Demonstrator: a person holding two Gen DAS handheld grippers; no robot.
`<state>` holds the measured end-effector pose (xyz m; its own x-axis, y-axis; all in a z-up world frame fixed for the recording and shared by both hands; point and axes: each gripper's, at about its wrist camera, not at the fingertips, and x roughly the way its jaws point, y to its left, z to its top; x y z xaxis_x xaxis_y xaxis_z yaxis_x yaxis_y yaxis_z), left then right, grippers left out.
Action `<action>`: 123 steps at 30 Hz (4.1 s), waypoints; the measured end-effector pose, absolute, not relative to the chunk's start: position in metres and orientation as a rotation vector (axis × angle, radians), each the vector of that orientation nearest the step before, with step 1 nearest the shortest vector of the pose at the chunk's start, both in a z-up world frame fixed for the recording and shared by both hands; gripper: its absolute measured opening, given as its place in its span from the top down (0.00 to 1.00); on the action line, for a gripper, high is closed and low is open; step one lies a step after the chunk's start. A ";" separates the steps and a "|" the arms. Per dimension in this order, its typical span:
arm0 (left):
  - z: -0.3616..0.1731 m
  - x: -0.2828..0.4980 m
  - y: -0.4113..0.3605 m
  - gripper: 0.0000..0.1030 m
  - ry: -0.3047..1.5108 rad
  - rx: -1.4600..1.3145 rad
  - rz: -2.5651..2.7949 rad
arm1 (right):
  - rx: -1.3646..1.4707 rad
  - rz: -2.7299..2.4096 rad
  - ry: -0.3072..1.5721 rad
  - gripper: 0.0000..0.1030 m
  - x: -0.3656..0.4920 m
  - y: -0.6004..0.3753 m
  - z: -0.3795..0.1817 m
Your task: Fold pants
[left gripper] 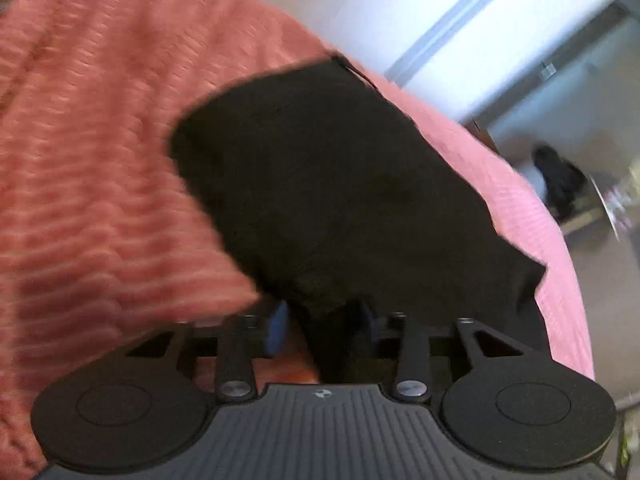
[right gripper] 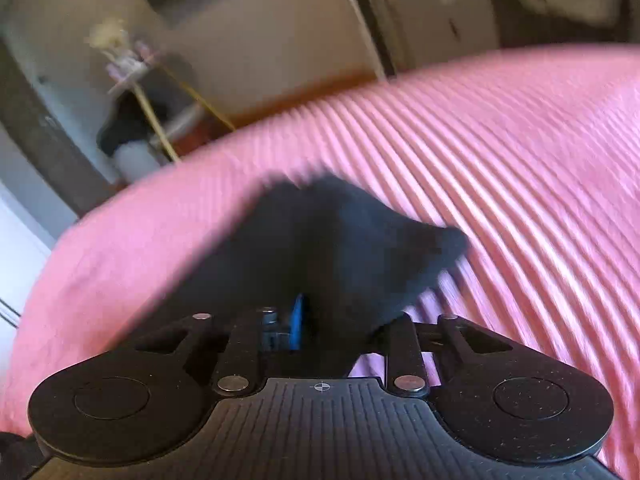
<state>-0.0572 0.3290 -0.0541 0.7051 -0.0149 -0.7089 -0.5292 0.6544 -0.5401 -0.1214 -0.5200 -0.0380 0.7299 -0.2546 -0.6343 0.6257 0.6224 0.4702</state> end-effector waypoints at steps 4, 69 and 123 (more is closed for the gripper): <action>-0.012 -0.076 0.316 0.34 0.629 -0.615 0.466 | 0.771 -0.568 0.493 0.58 -0.136 -0.525 -0.031; -0.021 -0.004 0.309 0.16 0.636 -0.270 0.511 | -0.226 0.511 0.759 0.96 0.111 -0.037 -0.028; -0.029 0.066 0.088 0.07 0.805 -0.095 0.129 | 0.157 -0.474 0.721 0.75 -0.010 -0.518 0.002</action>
<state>0.0664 0.0878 -0.0291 0.6859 0.0790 -0.7234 -0.1514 0.9878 -0.0357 -0.0098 -0.5183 0.0022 0.6509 -0.3623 -0.6671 0.4684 0.8832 -0.0227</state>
